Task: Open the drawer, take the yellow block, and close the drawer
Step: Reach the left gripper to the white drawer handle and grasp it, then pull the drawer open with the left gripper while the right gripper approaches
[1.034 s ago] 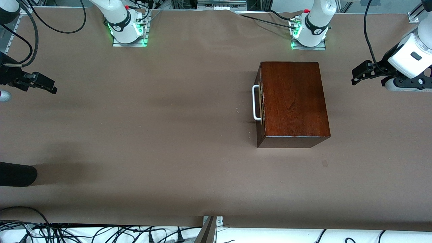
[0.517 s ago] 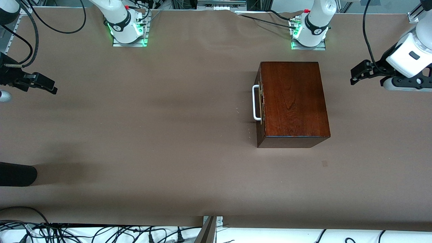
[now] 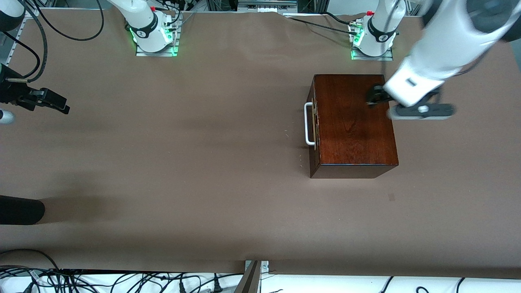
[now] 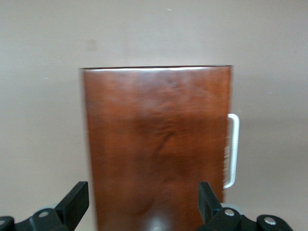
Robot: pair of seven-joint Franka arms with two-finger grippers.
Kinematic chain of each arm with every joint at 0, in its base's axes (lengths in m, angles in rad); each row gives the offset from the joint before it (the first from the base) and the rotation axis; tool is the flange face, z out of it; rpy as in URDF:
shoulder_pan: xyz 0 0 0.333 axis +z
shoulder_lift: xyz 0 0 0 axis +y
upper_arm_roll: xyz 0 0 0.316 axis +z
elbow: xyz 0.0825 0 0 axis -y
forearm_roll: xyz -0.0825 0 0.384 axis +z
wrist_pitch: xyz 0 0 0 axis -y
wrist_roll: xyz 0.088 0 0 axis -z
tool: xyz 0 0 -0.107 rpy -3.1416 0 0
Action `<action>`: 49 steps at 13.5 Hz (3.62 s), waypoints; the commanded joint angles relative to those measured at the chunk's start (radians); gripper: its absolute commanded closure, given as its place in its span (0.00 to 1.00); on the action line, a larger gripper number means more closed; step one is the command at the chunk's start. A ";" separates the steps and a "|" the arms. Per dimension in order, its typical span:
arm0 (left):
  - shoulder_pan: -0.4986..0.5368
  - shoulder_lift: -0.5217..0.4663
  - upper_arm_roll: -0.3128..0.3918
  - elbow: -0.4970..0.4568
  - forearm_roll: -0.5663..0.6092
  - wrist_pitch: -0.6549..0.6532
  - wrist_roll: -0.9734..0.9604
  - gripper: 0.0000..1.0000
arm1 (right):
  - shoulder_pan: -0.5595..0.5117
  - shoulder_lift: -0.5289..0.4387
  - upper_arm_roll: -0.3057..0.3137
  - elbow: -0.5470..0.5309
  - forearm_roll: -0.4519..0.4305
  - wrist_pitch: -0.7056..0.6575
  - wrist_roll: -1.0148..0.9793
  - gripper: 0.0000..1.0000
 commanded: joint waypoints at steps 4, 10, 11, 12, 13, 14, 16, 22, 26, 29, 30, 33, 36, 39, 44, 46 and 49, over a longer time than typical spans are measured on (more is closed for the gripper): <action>-0.094 0.185 -0.098 0.054 0.013 0.124 -0.266 0.00 | -0.008 0.003 0.004 0.008 0.000 0.001 0.003 0.00; -0.165 0.318 -0.138 0.045 0.062 0.260 -0.446 0.00 | -0.008 0.003 0.005 0.008 0.000 0.003 0.003 0.00; -0.165 0.332 -0.158 0.042 0.088 0.273 -0.483 0.00 | -0.008 0.003 0.005 0.008 0.000 0.003 0.001 0.00; -0.171 0.349 -0.166 0.042 0.104 0.273 -0.516 0.00 | -0.008 0.005 0.005 0.008 0.000 0.003 0.001 0.00; -0.179 0.361 -0.169 0.042 0.116 0.274 -0.534 0.00 | -0.010 0.006 0.004 0.008 0.000 0.003 0.001 0.00; -0.182 0.369 -0.169 0.042 0.121 0.277 -0.534 0.00 | -0.008 0.008 0.004 0.008 0.000 0.003 0.001 0.00; -0.184 0.384 -0.169 0.029 0.124 0.289 -0.532 0.00 | -0.008 0.008 0.004 0.008 0.000 0.003 0.001 0.00; -0.179 0.400 -0.167 -0.017 0.188 0.315 -0.517 0.00 | -0.010 0.008 0.004 0.008 0.000 0.004 0.001 0.00; -0.177 0.409 -0.166 -0.044 0.216 0.351 -0.515 0.00 | -0.010 0.008 0.004 0.008 0.000 0.004 0.001 0.00; -0.177 0.415 -0.166 -0.052 0.216 0.360 -0.515 0.00 | -0.010 0.008 0.004 0.008 0.000 0.004 0.001 0.00; -0.177 0.417 -0.166 -0.052 0.216 0.362 -0.515 0.00 | -0.011 0.008 0.004 0.008 0.000 0.004 0.001 0.00; -0.179 0.424 -0.166 -0.044 0.205 0.385 -0.534 0.00 | -0.011 0.008 0.004 0.008 0.000 0.004 0.001 0.00; -0.185 0.437 -0.169 -0.035 0.197 0.401 -0.567 0.00 | -0.011 0.008 0.004 0.008 0.000 0.004 0.001 0.00; -0.219 0.476 -0.172 0.031 0.182 0.403 -0.624 0.00 | -0.010 0.008 0.004 0.008 0.000 0.004 0.001 0.00; -0.266 0.545 -0.170 0.159 0.113 0.406 -0.644 0.00 | -0.011 0.008 0.004 0.008 0.000 0.006 0.001 0.00; -0.282 0.562 -0.170 0.174 0.105 0.461 -0.661 0.00 | -0.011 0.008 0.004 0.008 0.000 0.006 0.001 0.00; -0.308 0.576 -0.166 0.184 0.105 0.501 -0.679 0.00 | -0.013 0.008 0.004 0.008 0.000 0.006 0.001 0.00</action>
